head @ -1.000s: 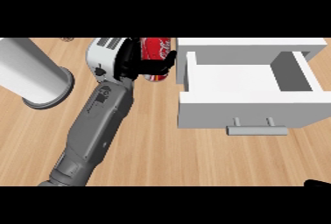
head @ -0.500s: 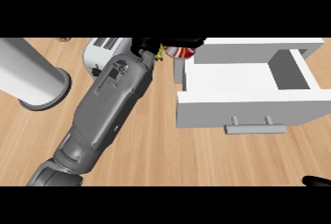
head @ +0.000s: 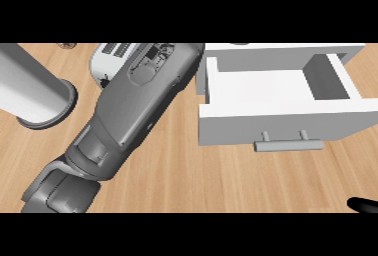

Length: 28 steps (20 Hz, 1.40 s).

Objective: Pick up the can, place it into the drawer and close the drawer

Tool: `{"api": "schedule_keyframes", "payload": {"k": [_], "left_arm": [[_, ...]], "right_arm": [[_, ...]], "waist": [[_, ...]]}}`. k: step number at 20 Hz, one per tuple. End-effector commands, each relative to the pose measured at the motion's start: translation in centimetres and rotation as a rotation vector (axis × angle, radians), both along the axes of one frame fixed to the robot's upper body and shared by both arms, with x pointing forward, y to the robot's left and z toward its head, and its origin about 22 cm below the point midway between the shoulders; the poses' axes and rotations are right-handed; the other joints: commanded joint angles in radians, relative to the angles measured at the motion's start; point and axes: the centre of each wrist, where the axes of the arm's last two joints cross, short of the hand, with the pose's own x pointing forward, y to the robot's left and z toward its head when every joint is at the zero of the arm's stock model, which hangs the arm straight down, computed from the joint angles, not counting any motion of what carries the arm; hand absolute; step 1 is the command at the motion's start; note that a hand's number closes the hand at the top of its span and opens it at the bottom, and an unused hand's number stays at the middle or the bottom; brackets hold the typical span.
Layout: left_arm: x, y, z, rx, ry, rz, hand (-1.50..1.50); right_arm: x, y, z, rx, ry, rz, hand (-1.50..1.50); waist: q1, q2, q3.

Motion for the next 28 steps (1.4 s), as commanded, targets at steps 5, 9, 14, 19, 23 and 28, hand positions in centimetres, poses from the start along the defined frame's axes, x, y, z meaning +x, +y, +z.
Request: {"api": "schedule_keyframes", "payload": {"k": [5,9,14,19,23,28], "left_arm": [[0.0,-2.6,2.0,0.047,0.022,-0.002,1.5],[0.6,-2.7,1.3,0.088,0.015,0.033,1.5],[0.8,-3.0,1.4,0.095,-0.004,0.127,1.5],[1.2,-2.6,0.7,0.091,-0.011,0.192,-1.5],[1.3,-2.6,0.5,0.095,-0.021,0.246,-1.5],[1.1,-3.0,1.6,0.052,-0.008,0.238,-1.5]], "right_arm": [[1.1,-0.1,-0.1,0.008,-0.015,0.023,-1.5],[2.1,0.6,0.8,-0.003,-0.014,0.027,-1.5],[2.0,0.2,0.8,-0.01,-0.021,0.045,-1.5],[1.3,1.1,1.0,-0.05,-0.008,0.047,-1.5],[2.1,0.8,2.3,-0.088,-0.033,0.061,-1.5],[2.6,1.8,2.6,-0.2,-0.062,0.082,-1.5]], "waist": [[-0.016,0.004,0.001],[-0.032,0.012,0.001],[-0.05,0.014,0.002],[-0.058,0.016,0.002],[-0.079,0.021,0.003],[-0.069,0.023,0.002]]}}
